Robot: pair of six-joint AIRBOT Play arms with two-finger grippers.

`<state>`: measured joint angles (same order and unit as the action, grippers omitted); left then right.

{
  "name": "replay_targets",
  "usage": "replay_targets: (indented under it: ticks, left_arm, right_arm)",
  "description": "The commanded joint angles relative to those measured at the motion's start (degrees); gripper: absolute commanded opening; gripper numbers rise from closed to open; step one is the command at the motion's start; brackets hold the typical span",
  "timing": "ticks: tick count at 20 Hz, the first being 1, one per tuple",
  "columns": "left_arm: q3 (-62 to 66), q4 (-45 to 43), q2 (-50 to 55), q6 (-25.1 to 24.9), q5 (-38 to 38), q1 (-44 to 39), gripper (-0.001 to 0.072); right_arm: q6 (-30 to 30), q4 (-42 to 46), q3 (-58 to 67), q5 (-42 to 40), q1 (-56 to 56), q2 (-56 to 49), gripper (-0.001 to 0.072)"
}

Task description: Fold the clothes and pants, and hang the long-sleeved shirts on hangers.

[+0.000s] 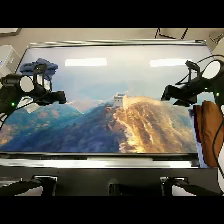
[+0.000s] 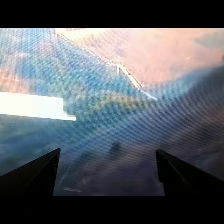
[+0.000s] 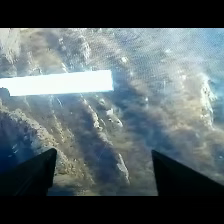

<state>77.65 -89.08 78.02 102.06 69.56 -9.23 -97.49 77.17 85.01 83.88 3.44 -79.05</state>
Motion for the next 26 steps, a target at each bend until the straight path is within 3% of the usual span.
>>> replay_targets:
  ticks: [1, 12, 15, 20, 22, 24, 26]
  left_arm:
    - [-0.02, 0.0, -0.04, -0.02, -0.02, -0.02, 0.0708]
    - [-0.02, 0.0, -0.04, -0.02, -0.02, -0.02, 0.0708]
    - [-0.02, 0.09, -0.02, 0.0, -0.37, -0.02, 0.0708]
    - [-0.02, 0.66, 1.68, 0.0, -8.48, -0.15, 0.0708]
    - [0.39, -1.68, 2.16, -0.07, -17.84, 0.42, 0.0713]
    - [6.43, -5.2, 4.11, 0.04, -22.49, 5.25, 0.0713]
    - [16.72, -2.12, 9.81, 2.78, -16.15, 14.69, 0.0713]
  right_arm:
    - [-0.02, -0.02, -0.02, 0.02, -0.07, -0.02, 0.0694]
    - [-0.02, -0.07, -0.02, -0.04, -0.07, -0.02, 0.0686]
    - [0.0, -0.02, -0.02, -4.2, -0.07, -0.02, 0.0667]
    - [0.0, -0.02, -0.02, -15.17, -0.07, -0.02, 0.0697]
    - [0.02, 0.04, -0.02, -18.93, -0.07, 0.0, 0.0695]
    - [1.92, 0.04, -0.02, -19.98, -0.07, -0.02, 0.0695]
    - [2.99, 0.04, -0.04, -19.37, -0.07, -0.07, 0.0694]
